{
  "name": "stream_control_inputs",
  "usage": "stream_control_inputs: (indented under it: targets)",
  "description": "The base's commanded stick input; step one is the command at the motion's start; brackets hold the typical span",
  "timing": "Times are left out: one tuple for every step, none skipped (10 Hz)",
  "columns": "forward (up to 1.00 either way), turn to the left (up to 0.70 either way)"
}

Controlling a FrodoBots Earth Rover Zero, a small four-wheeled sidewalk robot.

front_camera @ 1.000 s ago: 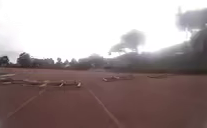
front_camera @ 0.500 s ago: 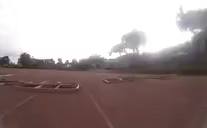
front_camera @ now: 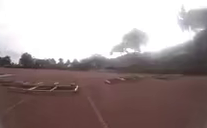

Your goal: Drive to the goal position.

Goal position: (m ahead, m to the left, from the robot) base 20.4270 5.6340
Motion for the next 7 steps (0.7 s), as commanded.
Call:
stream_control_inputs:
  targets:
    - [0.70,0.35]
    - [0.70,0.35]
    - [0.70,0.35]
    - [0.70,0.35]
    - [0.70,0.35]
    - [0.70,0.35]
    - [0.70,0.19]
